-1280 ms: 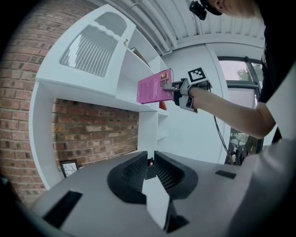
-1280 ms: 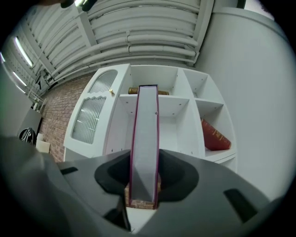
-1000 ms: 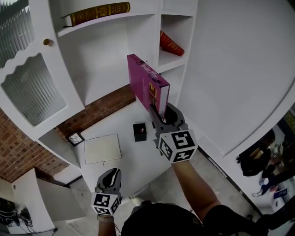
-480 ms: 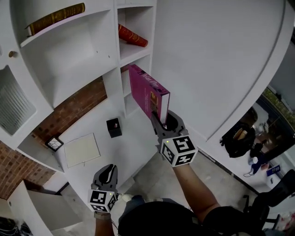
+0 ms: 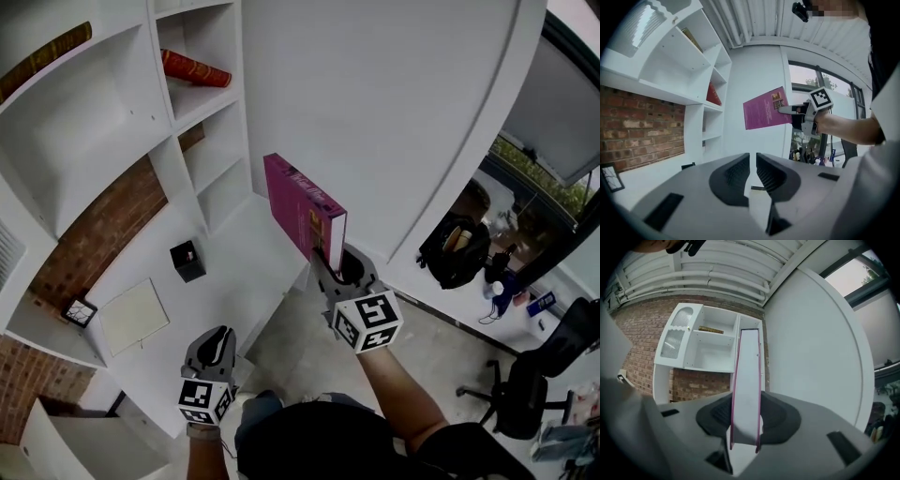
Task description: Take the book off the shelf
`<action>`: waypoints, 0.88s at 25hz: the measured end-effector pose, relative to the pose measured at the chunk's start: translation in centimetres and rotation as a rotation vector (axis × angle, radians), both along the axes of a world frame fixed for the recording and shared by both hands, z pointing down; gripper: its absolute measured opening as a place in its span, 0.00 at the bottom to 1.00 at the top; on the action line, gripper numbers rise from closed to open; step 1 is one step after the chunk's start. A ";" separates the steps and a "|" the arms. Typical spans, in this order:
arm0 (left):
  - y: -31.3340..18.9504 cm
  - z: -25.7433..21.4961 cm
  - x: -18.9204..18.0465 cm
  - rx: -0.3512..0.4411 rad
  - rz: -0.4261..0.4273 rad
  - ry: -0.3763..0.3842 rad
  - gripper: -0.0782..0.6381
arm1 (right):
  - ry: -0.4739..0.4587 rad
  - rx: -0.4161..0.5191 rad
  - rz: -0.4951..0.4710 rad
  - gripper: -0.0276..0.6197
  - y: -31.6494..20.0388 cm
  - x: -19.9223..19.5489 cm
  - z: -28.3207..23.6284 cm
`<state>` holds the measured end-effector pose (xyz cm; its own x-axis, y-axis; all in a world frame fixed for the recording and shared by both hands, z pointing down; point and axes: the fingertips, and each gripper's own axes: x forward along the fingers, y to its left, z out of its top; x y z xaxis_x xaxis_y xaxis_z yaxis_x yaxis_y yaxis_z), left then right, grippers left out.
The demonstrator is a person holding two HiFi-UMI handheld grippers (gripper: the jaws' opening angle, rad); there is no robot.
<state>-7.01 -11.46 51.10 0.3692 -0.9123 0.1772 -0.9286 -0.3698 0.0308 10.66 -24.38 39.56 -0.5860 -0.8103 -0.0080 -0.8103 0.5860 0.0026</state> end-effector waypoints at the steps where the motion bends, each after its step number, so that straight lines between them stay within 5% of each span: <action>1: -0.4 0.1 0.5 0.002 0.013 0.000 0.18 | 0.004 -0.005 0.010 0.27 0.3 0.9 0.6; 22: -3.9 1.6 11.7 -0.034 0.217 -0.014 0.17 | 0.018 -0.172 0.140 0.27 7.7 13.9 11.4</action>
